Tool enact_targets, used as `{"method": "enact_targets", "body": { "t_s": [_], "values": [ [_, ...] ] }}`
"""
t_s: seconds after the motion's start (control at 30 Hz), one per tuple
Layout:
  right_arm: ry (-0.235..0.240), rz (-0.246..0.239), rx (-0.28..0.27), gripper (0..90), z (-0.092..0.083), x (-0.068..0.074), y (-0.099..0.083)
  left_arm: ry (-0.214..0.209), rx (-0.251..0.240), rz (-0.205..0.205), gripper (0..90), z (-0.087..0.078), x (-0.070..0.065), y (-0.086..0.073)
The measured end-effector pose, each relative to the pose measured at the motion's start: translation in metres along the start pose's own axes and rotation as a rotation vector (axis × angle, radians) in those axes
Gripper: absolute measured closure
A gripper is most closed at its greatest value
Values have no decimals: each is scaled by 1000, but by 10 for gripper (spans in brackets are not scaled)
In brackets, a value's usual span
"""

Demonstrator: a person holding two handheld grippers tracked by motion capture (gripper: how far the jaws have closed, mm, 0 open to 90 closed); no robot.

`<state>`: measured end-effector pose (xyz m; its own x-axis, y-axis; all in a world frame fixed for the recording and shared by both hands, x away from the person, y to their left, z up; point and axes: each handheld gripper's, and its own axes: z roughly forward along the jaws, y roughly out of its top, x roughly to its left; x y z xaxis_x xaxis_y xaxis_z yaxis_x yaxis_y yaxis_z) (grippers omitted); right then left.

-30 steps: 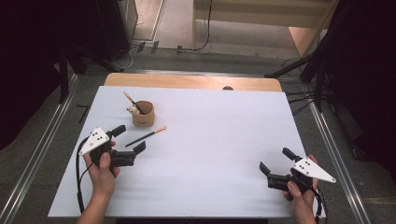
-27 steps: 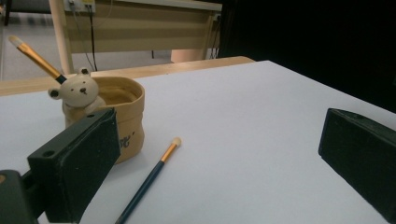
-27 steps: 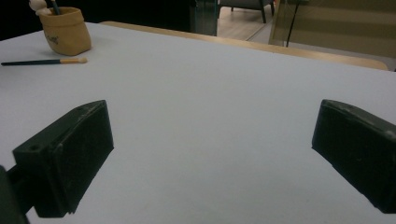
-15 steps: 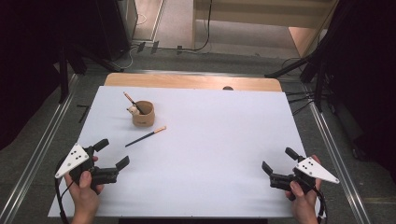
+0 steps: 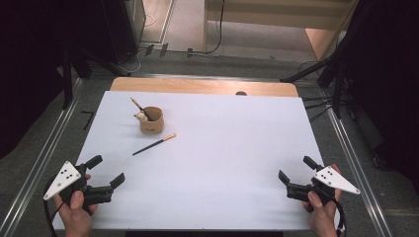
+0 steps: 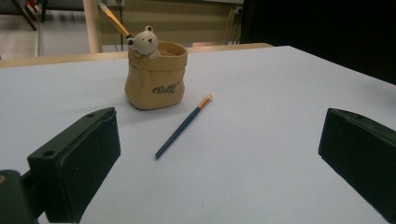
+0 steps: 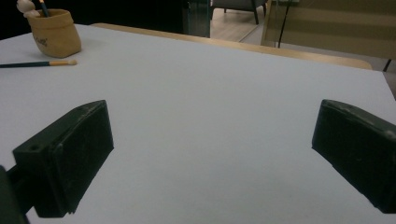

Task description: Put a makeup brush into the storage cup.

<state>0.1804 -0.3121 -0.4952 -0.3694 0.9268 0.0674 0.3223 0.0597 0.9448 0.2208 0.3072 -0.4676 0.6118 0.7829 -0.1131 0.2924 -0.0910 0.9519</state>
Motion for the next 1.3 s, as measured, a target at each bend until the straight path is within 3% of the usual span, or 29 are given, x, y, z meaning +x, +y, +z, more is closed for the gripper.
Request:
{"method": "enact_targets", "body": {
  "t_s": [0.2, 0.53, 0.93, 1.3],
  "values": [
    [-1, 6, -5, 0, -1, -1, 1, 4, -10, -19, 0, -1, 3, 4],
    [4, 1, -1, 0, 2, 2, 1, -25, 19, -11, 0, 14, 3, 18],
    [15, -4, 1, 0, 4, 2, 1, -84, 95, 38, 0, 45, 6, 38],
    [9, -5, 9, 0, 2, 2, -1, -152, 217, 83, 0, 84, 12, 62]
  ]
}}
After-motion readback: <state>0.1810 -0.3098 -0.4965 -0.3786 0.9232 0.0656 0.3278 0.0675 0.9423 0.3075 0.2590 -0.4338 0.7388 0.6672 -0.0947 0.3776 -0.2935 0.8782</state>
